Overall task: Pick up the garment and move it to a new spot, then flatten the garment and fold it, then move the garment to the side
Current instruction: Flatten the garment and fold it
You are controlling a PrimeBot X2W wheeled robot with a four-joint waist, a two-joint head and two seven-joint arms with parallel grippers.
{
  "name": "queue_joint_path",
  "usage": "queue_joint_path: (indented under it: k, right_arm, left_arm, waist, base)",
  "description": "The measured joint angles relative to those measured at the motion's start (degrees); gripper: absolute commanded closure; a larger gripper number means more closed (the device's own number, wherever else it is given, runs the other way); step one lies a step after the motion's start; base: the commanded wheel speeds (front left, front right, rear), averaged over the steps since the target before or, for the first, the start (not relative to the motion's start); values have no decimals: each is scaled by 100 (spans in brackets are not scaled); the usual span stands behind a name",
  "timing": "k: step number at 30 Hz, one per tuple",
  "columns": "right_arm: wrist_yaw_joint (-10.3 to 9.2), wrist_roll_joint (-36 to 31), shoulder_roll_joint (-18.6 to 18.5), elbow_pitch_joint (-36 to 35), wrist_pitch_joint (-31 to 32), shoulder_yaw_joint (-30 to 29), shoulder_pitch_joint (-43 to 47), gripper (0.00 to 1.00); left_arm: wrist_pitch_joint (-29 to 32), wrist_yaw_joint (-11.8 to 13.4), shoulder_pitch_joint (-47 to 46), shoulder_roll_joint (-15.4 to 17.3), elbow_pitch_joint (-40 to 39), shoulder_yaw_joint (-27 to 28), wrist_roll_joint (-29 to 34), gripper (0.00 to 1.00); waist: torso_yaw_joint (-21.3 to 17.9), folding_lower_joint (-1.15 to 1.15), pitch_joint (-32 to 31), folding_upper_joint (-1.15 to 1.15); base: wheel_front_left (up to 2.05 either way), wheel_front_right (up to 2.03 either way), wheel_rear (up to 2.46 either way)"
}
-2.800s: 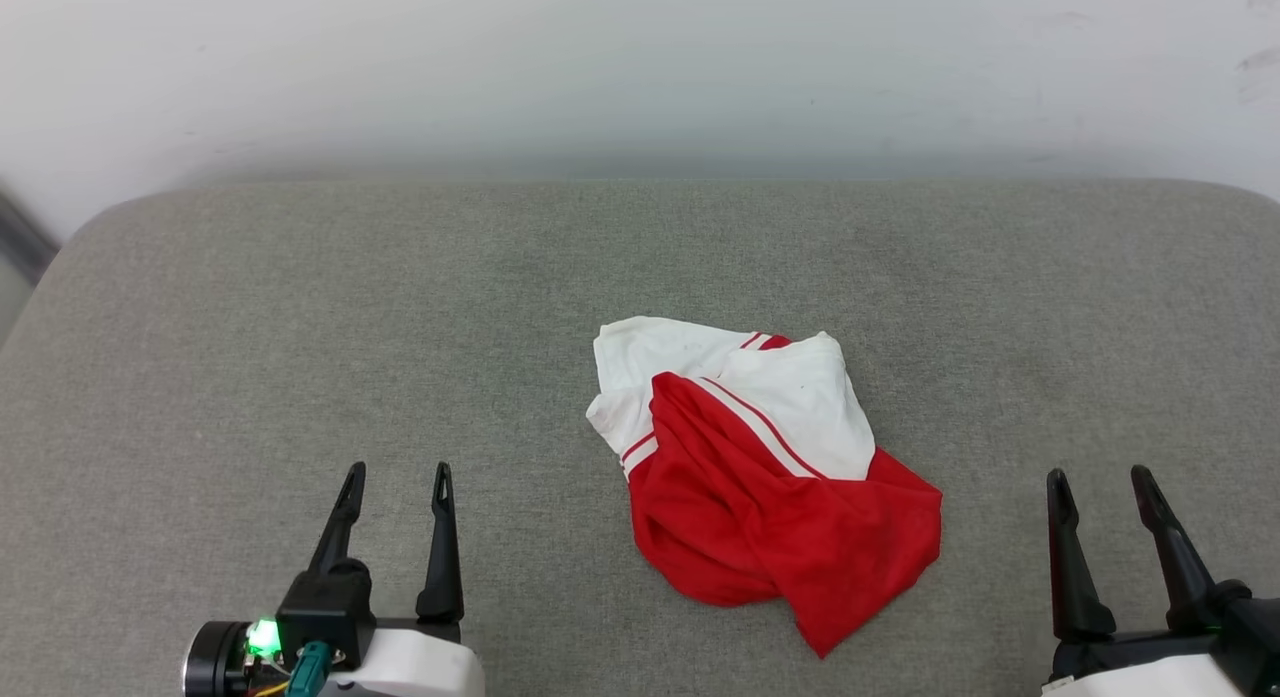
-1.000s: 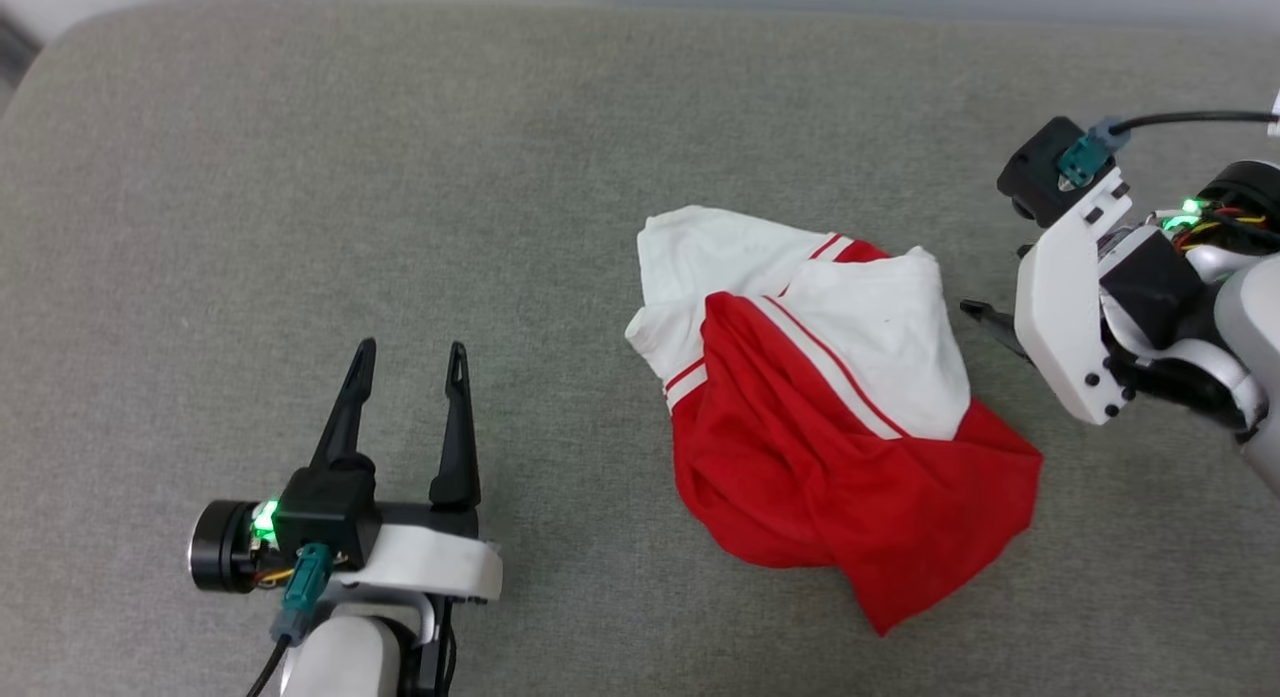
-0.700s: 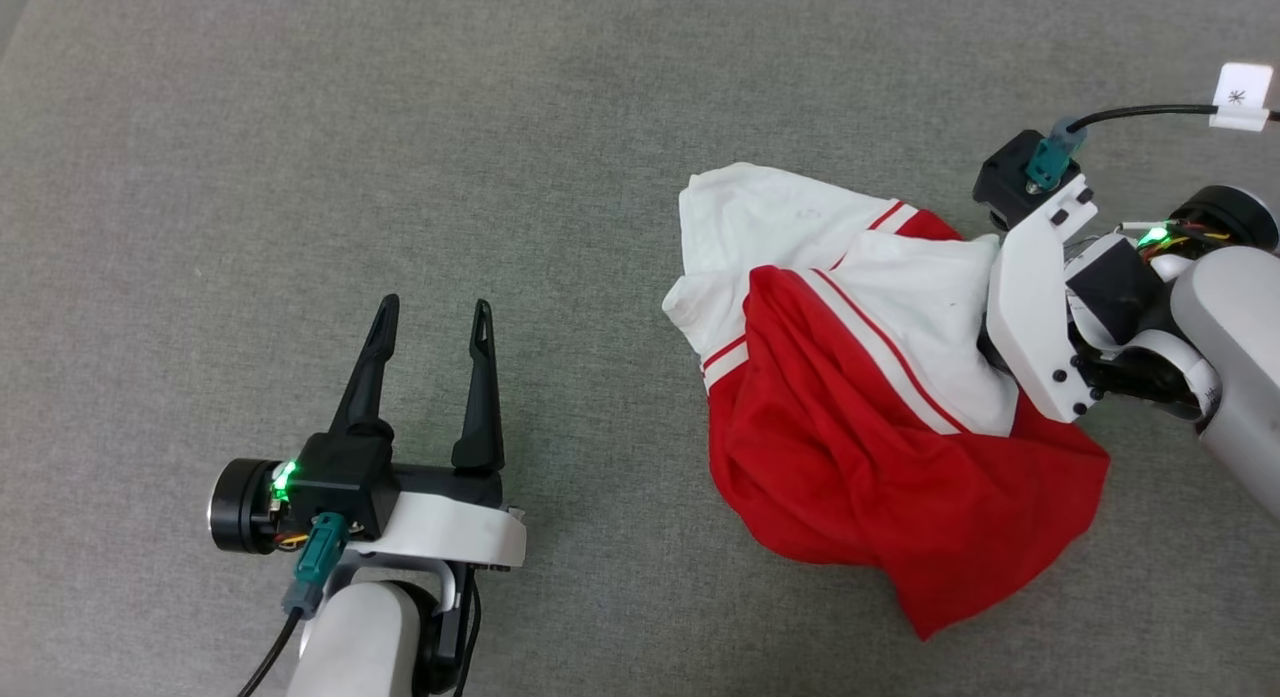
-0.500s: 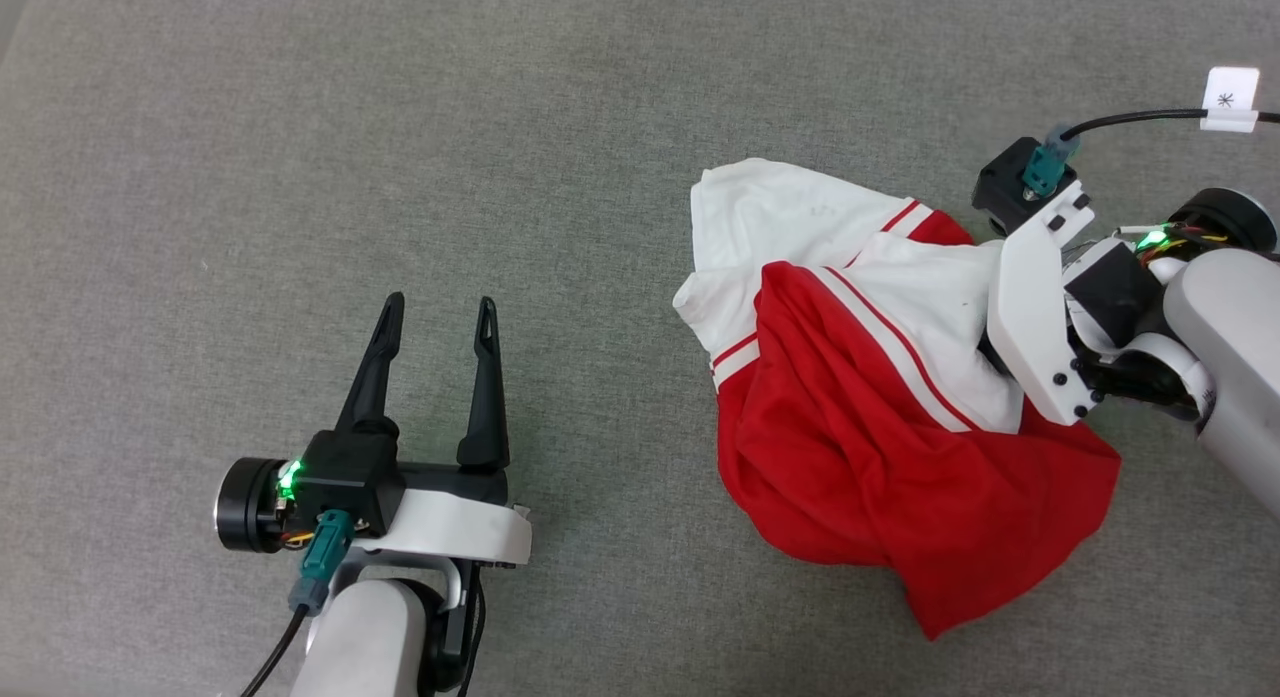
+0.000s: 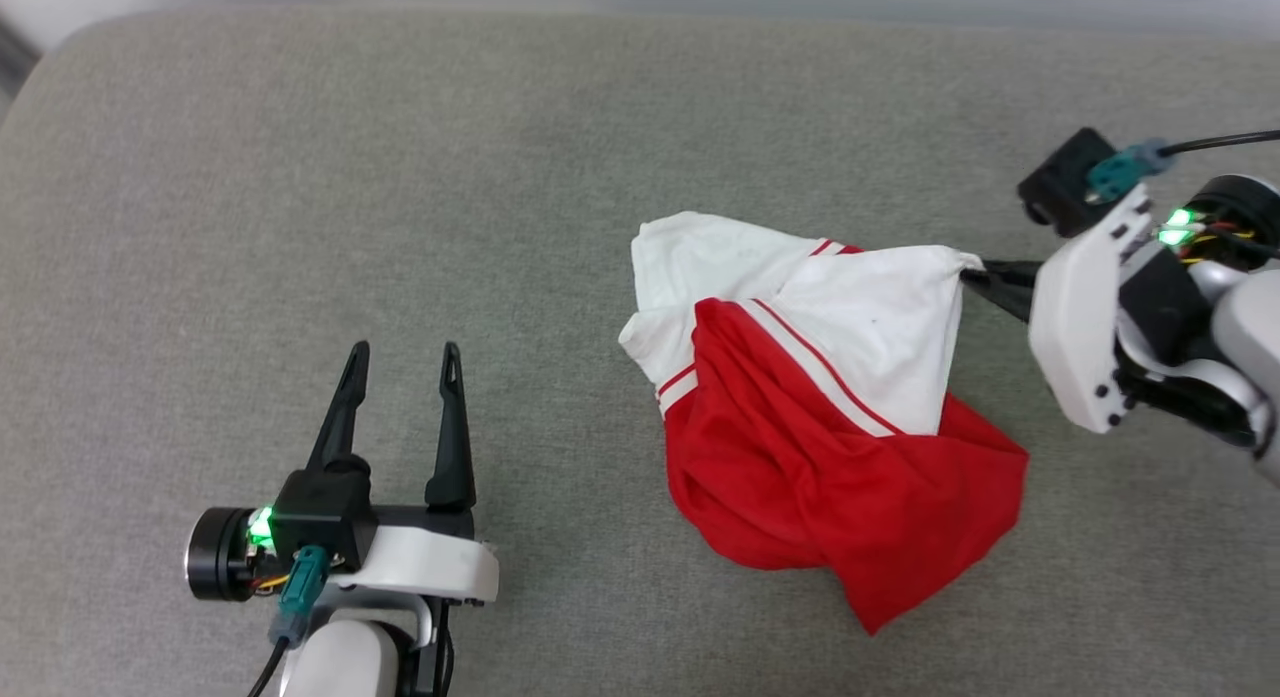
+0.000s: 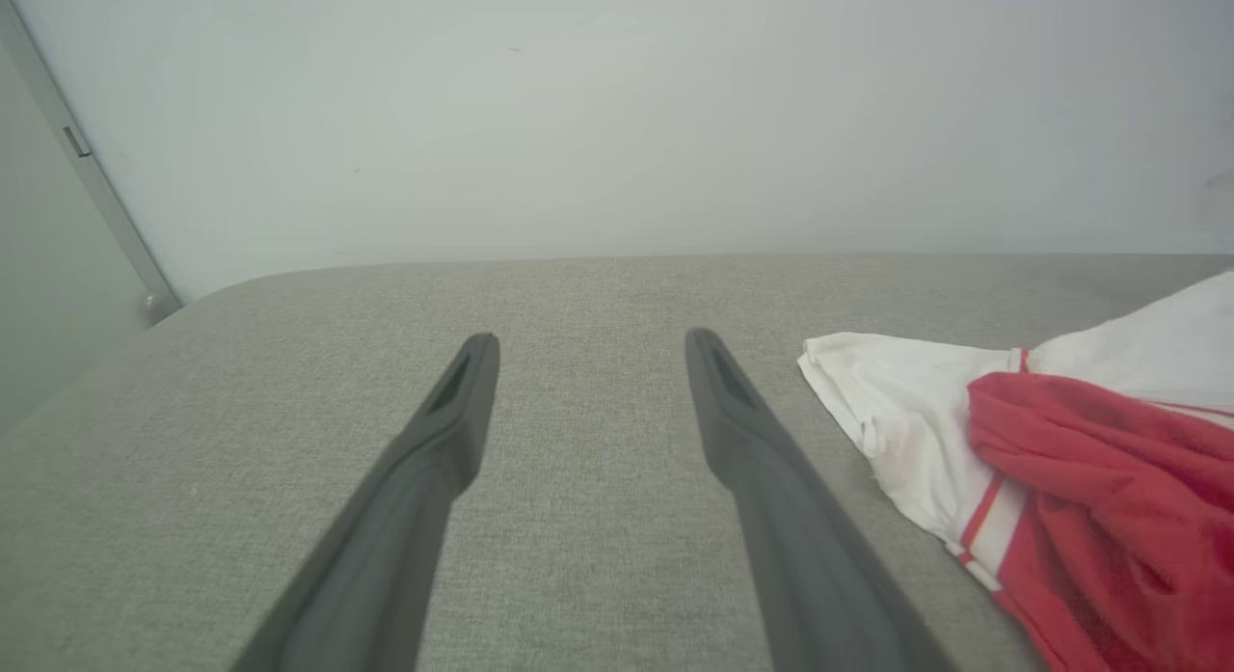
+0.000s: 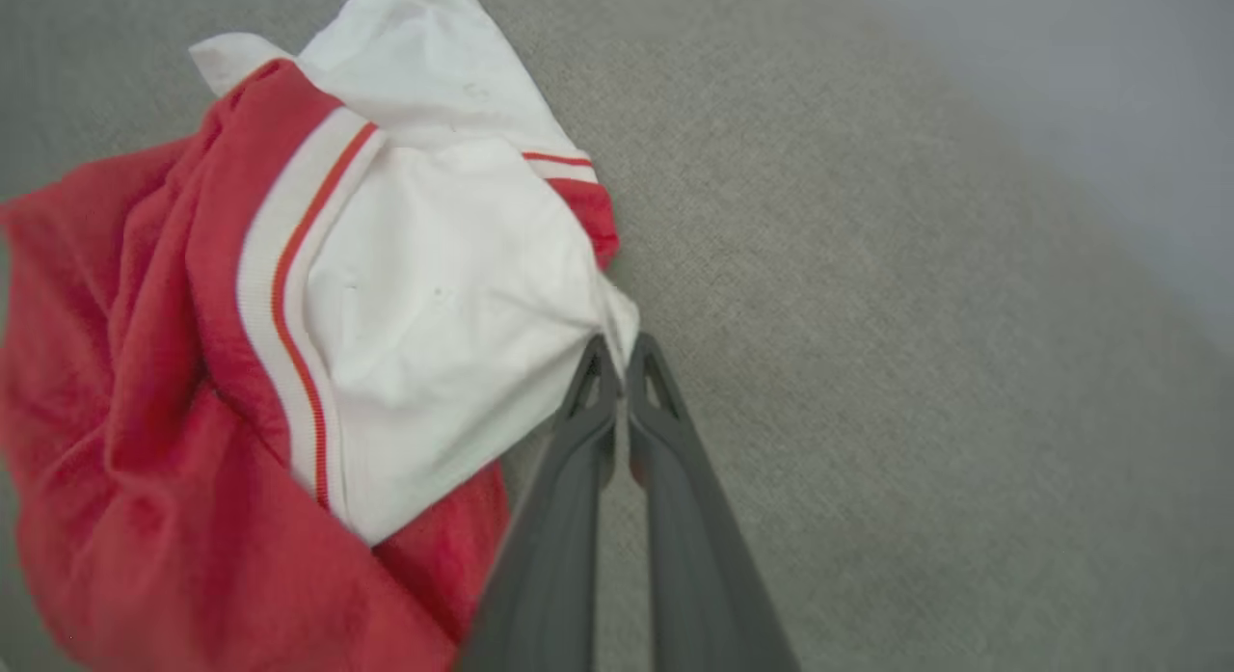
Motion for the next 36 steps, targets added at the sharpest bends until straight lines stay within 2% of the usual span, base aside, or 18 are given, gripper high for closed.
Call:
queue_joint_path:
  k: [7,11,15,18,21,22,23,24,28,31,34,36]
  right_arm:
    - [0,227,-989,-510,-480,-531,715,100]
    - [1,478,-1305,-430,-558,-899,1556,100]
    - [0,527,-1510,-52,-612,-1113,2495,100]
    - [0,801,-1408,146,-567,-1267,3129,100]
    - [5,767,-1318,286,-560,-1407,3437,100]
    - [5,693,-1294,342,-582,-1459,3477,97]
    - [5,613,-1249,380,-671,-1538,3533,0]
    - [2,287,-1125,480,-1059,-1887,3606,0]
    - [2,-205,-1033,374,-1590,-2587,3593,0]
    - [1,-637,-833,135,-1965,-3211,3598,0]
    - [0,-1284,-447,-134,-2513,-4039,3641,0]
    - [0,-1614,40,-393,-2878,-4635,3779,0]
  left_arm:
    - [0,-47,256,-5,-38,157,48,0]
    - [0,-49,302,-3,-64,200,63,0]
    - [0,-51,320,-2,-75,204,69,0]
    - [0,-51,331,-3,-71,207,69,0]
    - [0,-51,336,-3,-52,213,73,0]
    - [0,-60,336,-2,-29,219,79,0]
    - [0,-83,338,-1,-5,226,88,0]
    - [0,-109,354,-1,44,247,137,0]
    - [0,-201,324,94,127,326,183,0]
    - [0,-270,159,233,224,378,226,0]
    - [0,-382,-94,392,413,352,300,0]
    - [0,-466,-325,492,520,330,331,0]
  waist:
    - [-355,0,-315,0]
    - [-478,0,-413,0]
    - [-504,0,-436,0]
    - [-509,0,-431,0]
    - [-523,0,-443,0]
    - [-524,0,-457,0]
    - [-527,0,-477,0]
    - [-550,0,-556,0]
    - [-594,0,-693,0]
    - [-644,-1,-771,0]
    - [-693,0,-812,0]
    - [-722,-1,-810,0]
  base:
    - [0,0,0]
    - [0,0,0]
    - [0,0,0]
    - [0,0,0]
    - [0,0,0]
    - [0,0,0]
    - [0,0,0]
    - [0,0,0]
    - [0,0,0]
    - [0,0,0]
    - [0,0,0]
    - [0,0,0]
